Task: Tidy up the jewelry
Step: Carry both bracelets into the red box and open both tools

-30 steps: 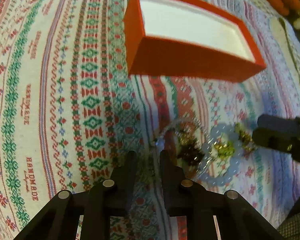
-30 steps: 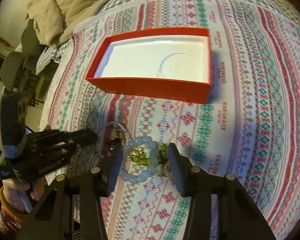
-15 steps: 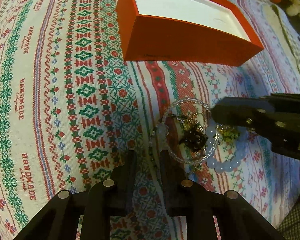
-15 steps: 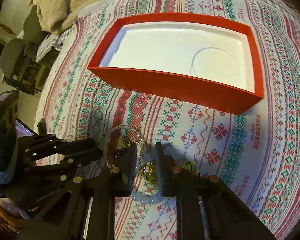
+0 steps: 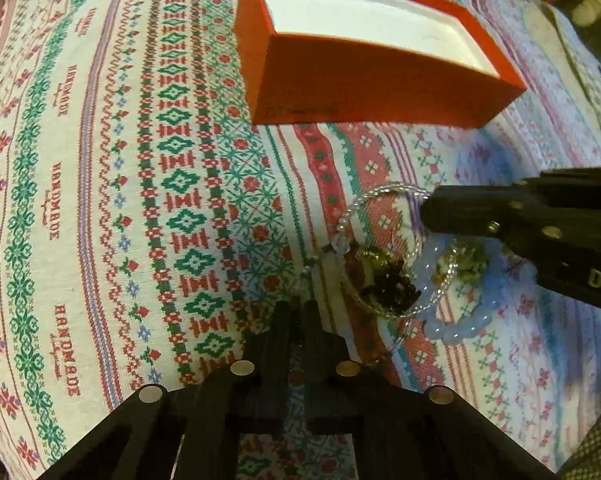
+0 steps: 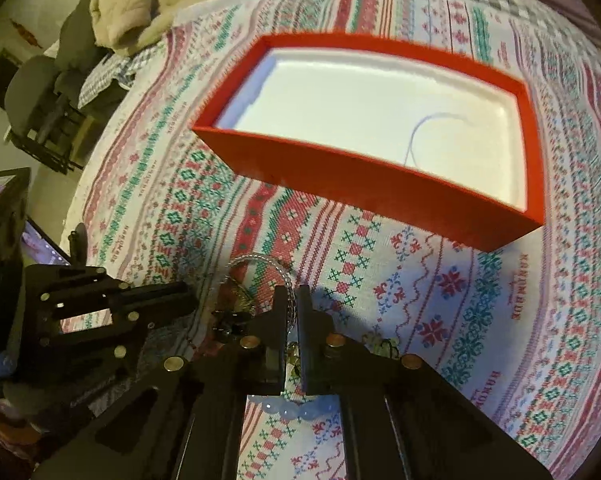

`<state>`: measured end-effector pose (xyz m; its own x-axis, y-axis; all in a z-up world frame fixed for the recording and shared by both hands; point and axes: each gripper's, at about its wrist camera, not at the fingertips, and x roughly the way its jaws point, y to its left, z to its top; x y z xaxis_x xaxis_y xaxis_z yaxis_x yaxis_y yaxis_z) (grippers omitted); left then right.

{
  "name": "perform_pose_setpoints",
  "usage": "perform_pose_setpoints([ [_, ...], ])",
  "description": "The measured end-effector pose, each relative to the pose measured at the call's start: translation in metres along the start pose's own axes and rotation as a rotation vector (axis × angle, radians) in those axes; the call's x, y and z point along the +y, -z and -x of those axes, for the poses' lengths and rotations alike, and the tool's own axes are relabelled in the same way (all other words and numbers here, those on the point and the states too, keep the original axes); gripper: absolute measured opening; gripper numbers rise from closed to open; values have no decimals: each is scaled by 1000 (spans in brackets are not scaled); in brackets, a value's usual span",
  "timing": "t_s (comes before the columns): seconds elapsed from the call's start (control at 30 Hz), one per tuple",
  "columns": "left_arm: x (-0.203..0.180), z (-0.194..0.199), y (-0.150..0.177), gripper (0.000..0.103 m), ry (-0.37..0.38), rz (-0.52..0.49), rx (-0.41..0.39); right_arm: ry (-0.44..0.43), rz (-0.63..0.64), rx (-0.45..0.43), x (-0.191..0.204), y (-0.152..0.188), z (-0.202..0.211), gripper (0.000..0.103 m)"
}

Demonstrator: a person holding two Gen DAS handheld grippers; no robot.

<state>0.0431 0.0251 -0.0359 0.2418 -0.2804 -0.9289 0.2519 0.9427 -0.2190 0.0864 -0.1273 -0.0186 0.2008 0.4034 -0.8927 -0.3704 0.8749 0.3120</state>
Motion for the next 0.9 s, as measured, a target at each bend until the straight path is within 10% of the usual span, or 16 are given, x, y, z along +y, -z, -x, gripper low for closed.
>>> perform_pose_setpoints([
  [0.9, -43, 99, -65, 0, 71, -73, -354, -3, -47, -284, -13, -20, 101, 4],
])
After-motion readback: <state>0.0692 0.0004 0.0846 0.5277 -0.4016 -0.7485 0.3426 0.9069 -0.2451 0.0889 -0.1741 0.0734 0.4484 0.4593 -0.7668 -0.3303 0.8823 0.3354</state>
